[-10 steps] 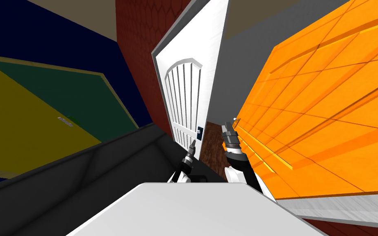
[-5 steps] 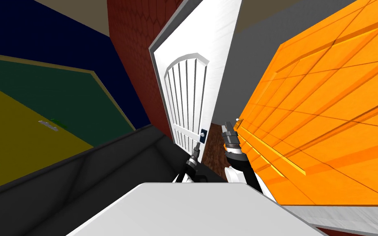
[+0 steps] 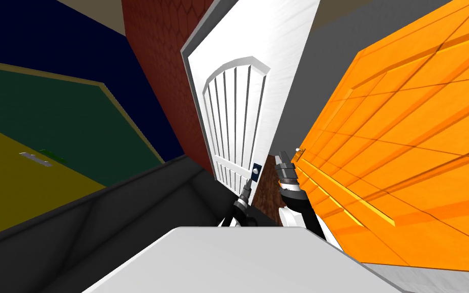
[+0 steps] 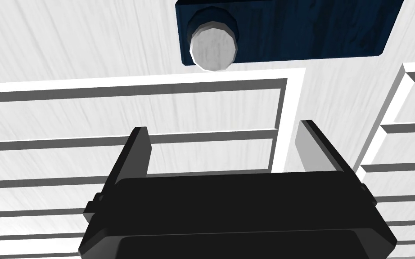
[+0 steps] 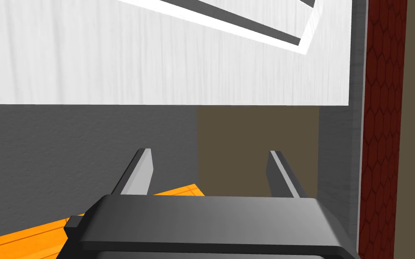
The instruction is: Push the door open
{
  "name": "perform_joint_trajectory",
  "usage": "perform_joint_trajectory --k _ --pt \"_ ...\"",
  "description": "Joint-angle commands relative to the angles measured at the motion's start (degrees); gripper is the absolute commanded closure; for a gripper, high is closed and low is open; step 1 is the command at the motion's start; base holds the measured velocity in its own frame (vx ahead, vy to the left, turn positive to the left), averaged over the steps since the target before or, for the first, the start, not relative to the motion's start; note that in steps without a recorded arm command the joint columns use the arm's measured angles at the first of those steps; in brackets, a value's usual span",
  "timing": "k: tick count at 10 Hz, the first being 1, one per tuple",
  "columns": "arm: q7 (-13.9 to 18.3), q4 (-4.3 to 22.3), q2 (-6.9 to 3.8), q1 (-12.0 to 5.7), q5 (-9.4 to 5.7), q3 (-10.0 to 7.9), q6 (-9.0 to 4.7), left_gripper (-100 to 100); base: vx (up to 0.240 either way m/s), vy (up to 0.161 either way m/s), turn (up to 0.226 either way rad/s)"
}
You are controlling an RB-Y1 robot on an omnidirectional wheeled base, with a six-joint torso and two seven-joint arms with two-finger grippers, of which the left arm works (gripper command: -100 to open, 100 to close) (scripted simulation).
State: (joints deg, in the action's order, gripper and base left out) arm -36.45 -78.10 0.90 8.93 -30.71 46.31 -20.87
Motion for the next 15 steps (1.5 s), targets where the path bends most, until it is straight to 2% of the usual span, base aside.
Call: perform_joint_trajectory --k 1,3,5,7,8,9,14,15 --pt "0.2 0.3 -1.44 -0.25 0.09 -0.27 0.10 -100 0.159 -0.086 -0.015" --pt "0.6 0.7 -1.99 -0.82 0.17 -0.82 0.29 -100 0.187 -0.136 -0.016" --pt "1.0 1.1 -0.90 -1.39 0.26 -1.35 0.48 -100 0.182 -0.144 -0.011" --pt "1.4 1.5 1.45 -1.84 0.33 -1.79 0.63 -100 0.154 -0.111 -0.013" --pt "1.1 1.2 0.75 -1.62 0.33 -1.67 0.70 -100 0.069 -0.041 0.005" --pt "1.1 1.2 0.75 -1.62 0.33 -1.67 0.70 100 -0.008 0.003 0.002" --pt "1.1 1.2 0.75 -1.62 0.33 -1.67 0.70 100 -0.005 0.004 -0.005" --pt "1.2 1.1 -0.09 -2.19 0.25 -2.78 0.65 100 0.055 -0.096 0.040"
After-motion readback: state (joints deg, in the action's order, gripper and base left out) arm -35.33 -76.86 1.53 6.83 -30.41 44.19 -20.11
